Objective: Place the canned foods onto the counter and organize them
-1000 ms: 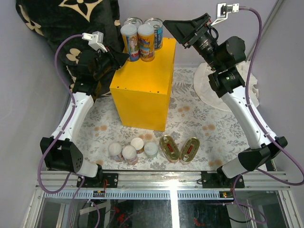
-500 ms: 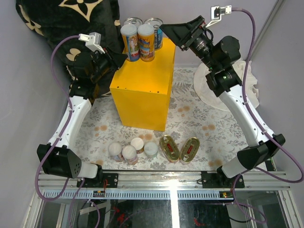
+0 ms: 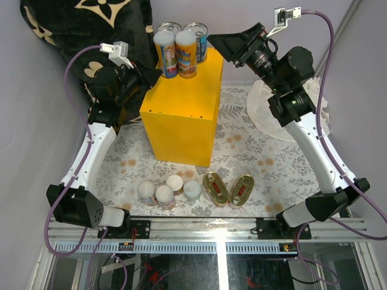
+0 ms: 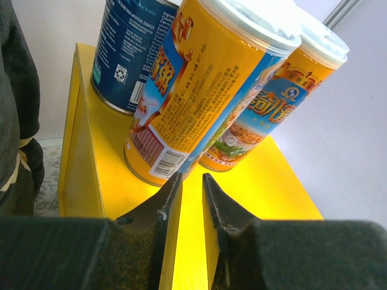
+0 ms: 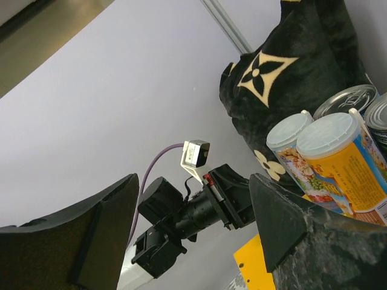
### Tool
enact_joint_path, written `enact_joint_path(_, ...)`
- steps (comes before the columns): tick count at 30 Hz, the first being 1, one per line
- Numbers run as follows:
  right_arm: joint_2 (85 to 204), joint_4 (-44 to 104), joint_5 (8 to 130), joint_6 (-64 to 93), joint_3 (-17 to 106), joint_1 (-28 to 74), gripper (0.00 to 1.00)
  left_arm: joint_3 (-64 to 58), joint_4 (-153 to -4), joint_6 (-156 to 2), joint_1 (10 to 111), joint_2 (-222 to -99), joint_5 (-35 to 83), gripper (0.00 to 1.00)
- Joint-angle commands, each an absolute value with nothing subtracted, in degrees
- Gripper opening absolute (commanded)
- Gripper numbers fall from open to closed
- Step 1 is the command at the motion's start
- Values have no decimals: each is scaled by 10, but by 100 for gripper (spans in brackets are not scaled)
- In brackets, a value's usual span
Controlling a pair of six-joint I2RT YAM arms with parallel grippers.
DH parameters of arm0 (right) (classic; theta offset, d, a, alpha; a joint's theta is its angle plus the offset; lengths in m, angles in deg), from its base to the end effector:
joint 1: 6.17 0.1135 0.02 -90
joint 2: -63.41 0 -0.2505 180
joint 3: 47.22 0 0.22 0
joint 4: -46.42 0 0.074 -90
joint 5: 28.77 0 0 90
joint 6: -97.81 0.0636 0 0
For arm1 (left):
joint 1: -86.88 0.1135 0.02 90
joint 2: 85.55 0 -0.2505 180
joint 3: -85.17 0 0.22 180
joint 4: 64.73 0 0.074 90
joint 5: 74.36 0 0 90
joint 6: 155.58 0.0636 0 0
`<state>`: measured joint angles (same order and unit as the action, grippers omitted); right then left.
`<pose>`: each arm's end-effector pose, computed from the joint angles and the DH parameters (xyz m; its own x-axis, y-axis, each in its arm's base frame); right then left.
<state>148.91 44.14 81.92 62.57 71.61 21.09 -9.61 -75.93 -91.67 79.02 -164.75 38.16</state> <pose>0.2551 0.1567 0.5530 -0.3052 0.7023 -0.6432 -0.7770 0.2069 0.5946 0.3110 -0.0675 0.4288 -0.1540 -0.3888 -0.9083 0.4865 0.7703 -0.4122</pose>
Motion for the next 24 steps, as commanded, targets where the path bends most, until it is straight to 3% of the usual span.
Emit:
enact_joint_path(1,1474,466,806,637,713,211,80,-96,-752,-914,786,-1631,385,19)
enact_joint_path(8,1496,492,833,676,727,210,83,-102,-760,-910,784,-1631,388,19)
enact_joint_path(11,1468,510,815,647,693,211,79,-91,-758,-916,780,-1630,390,19)
enact_joint_path(17,1487,368,785,582,779,230,71,-69,-756,-916,777,-1619,383,19)
enact_joint_path(24,1400,459,724,558,571,230,74,-83,-747,-902,769,-1634,400,19)
